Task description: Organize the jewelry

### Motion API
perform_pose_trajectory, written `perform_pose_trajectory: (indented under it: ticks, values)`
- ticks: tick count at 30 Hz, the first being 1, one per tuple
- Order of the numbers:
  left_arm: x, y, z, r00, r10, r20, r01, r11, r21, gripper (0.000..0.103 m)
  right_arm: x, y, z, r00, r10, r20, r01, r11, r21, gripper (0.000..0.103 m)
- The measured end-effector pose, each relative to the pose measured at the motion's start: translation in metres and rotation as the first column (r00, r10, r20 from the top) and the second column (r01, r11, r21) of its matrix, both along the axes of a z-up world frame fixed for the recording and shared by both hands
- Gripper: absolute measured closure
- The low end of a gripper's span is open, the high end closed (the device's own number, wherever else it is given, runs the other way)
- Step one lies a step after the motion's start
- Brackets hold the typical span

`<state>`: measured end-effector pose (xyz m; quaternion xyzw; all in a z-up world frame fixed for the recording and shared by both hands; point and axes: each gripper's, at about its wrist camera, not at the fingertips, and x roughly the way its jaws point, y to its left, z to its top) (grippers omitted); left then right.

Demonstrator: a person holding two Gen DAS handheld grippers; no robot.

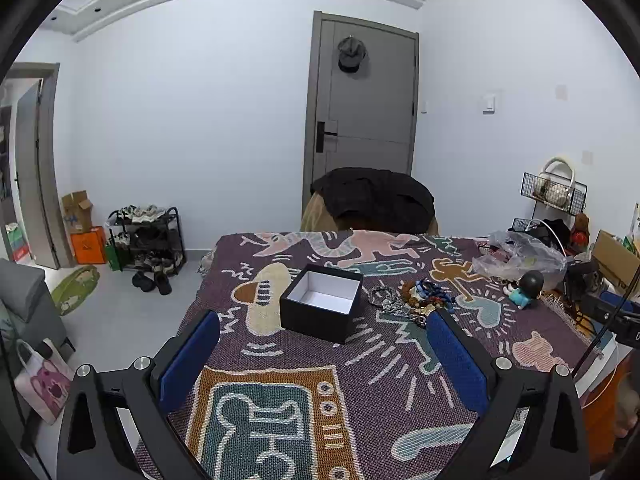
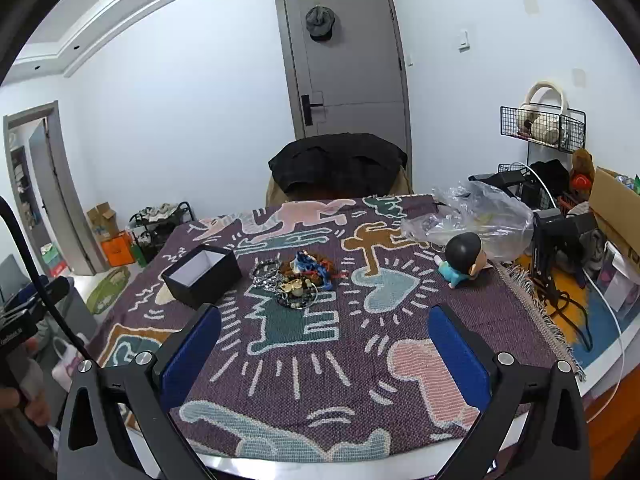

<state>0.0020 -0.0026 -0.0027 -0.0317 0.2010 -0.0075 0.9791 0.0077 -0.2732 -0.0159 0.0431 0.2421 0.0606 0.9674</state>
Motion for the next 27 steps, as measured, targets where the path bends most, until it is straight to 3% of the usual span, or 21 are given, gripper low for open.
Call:
perform_pose_trajectory:
  ticks: [27]
  values:
    - [-0.001,0.012,0.000,1.000,0.001,0.007,-0.001,1.000,-0.028,0.000,-0.001,-0.005,0.005,1.000,-0.014,0.020,0.014,1.000,0.006,0.000]
